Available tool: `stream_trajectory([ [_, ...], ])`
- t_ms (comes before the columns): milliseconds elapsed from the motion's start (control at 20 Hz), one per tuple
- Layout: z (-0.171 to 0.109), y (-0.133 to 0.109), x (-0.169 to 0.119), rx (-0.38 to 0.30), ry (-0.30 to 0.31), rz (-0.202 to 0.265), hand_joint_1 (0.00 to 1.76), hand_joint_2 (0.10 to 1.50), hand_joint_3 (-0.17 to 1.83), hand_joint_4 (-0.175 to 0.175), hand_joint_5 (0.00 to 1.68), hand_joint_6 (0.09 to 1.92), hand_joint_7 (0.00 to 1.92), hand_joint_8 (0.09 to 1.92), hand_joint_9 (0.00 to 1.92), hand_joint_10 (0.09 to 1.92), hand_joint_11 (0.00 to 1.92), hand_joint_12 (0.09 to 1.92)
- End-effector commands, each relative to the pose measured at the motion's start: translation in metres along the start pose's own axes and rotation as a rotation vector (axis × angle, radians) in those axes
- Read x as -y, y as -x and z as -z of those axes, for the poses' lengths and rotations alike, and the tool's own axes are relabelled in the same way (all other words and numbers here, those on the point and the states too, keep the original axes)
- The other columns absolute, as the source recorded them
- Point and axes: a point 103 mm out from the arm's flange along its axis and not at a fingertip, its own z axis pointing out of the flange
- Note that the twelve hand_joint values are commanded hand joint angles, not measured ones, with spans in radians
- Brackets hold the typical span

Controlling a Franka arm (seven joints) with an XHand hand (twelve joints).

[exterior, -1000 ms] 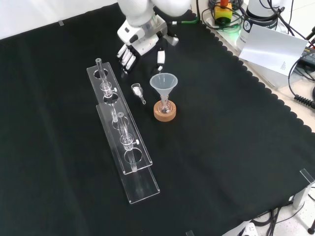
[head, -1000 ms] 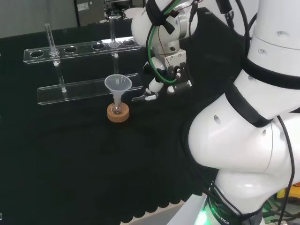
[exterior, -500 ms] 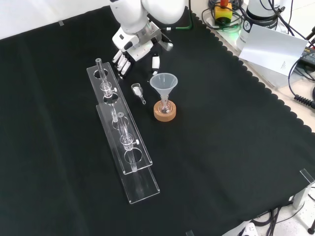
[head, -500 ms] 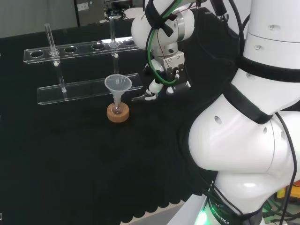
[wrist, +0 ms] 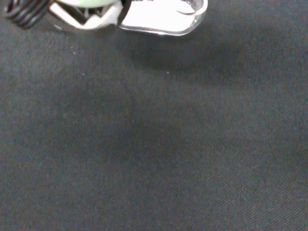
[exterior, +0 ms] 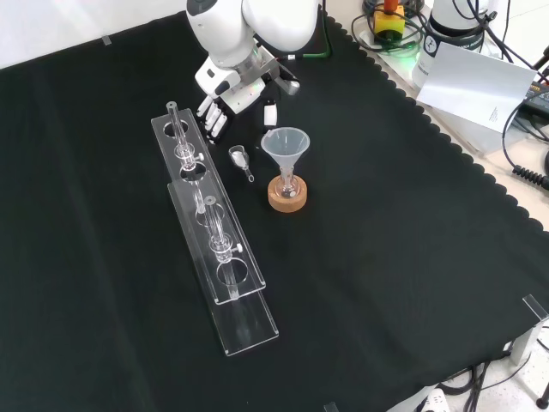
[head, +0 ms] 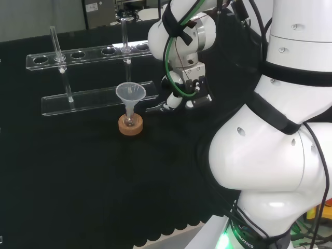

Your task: Pick up the weighing funnel.

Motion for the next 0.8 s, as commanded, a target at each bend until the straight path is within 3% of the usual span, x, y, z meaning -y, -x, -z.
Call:
stream_trajectory([
  [50,-0.0035,-0.0002,-0.0002,-0.006,0.003,0.0,0.88,0.63,0.6,-0.065,0.58,0.12,0.44,0.76,0.63,0.62,0.31,1.33],
  [600,-0.0085,-0.0035,-0.0021,-0.006,0.007,0.002,0.89,0.63,0.61,-0.066,0.63,0.16,0.49,0.77,0.68,0.63,0.32,1.32],
  [800,-0.0122,-0.0047,-0.0039,-0.007,0.013,-0.001,0.89,0.62,0.62,-0.066,0.55,0.4,0.5,0.77,0.7,0.61,0.33,1.31],
])
